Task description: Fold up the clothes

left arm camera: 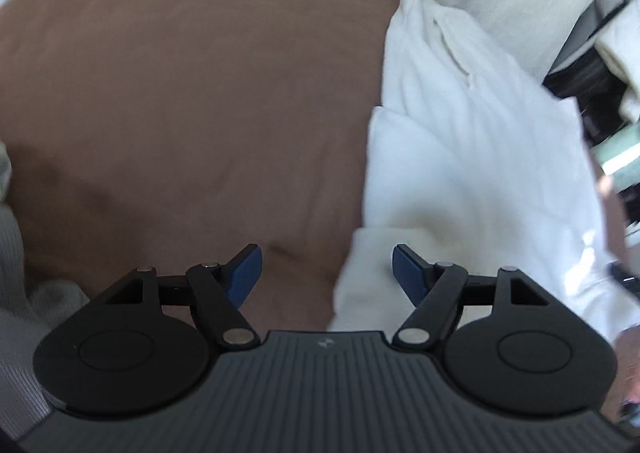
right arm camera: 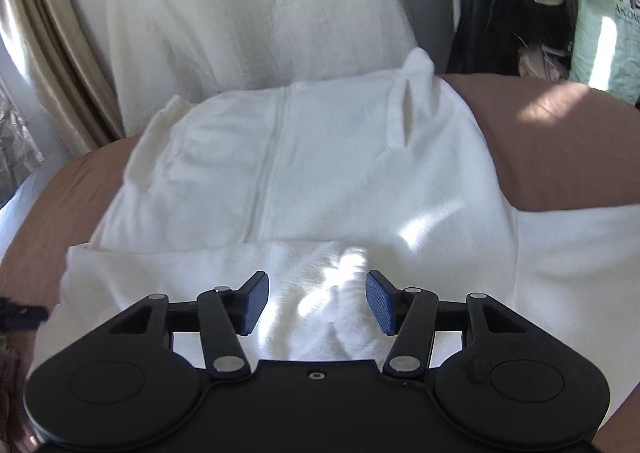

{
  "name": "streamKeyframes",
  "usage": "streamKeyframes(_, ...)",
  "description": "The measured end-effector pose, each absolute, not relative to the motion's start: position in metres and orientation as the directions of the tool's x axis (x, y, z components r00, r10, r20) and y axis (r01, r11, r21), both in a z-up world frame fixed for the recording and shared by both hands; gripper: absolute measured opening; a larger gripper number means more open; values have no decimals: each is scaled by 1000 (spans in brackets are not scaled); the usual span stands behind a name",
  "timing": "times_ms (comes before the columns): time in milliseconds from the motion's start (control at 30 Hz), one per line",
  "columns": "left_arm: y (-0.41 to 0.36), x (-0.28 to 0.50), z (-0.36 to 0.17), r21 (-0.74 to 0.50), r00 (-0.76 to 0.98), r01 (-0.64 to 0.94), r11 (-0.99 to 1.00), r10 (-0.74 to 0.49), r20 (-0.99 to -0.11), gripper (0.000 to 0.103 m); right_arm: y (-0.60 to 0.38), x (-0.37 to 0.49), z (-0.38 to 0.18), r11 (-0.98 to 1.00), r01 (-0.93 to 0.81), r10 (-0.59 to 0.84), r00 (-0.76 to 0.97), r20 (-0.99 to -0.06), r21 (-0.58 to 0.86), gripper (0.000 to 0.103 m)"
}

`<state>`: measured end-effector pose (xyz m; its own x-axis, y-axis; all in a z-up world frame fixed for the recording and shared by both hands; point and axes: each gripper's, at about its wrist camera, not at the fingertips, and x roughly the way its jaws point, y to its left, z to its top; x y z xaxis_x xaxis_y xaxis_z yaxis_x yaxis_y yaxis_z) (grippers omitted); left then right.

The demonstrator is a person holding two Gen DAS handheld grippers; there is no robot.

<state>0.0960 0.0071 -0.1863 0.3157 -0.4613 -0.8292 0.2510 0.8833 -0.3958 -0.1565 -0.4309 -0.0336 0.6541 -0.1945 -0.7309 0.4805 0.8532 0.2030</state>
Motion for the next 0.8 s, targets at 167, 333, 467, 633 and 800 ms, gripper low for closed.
streamKeyframes(167, -1, 72, -174, -259, 396, 330, 908, -382, -835, 82, -447, -158, -50, 834, 519, -203, 603, -772, 187, 64)
streamKeyframes(333, 3, 61, -195, -258, 343, 288, 922, -351, -871, 82, -468, -149, -77, 792, 523, -30, 547, -836, 314, 69)
streamKeyframes(467, 4, 67, -219, -372, 249, 216, 903, -419, -873, 92, -472, -135, -66, 808, 455, 45, 585, -809, 374, 28)
streamKeyframes(633, -7, 45, -190, -316, 358, 382, 868, -454, -816, 7, -461, -152, 8, 828, 372, -24, 772, -635, 420, 26)
streamKeyframes(800, 14, 9, -137, -189, 618, 340, 921, -370, -693, 1, -418, -181, 48, 910, 396, -242, 749, -616, 124, 25)
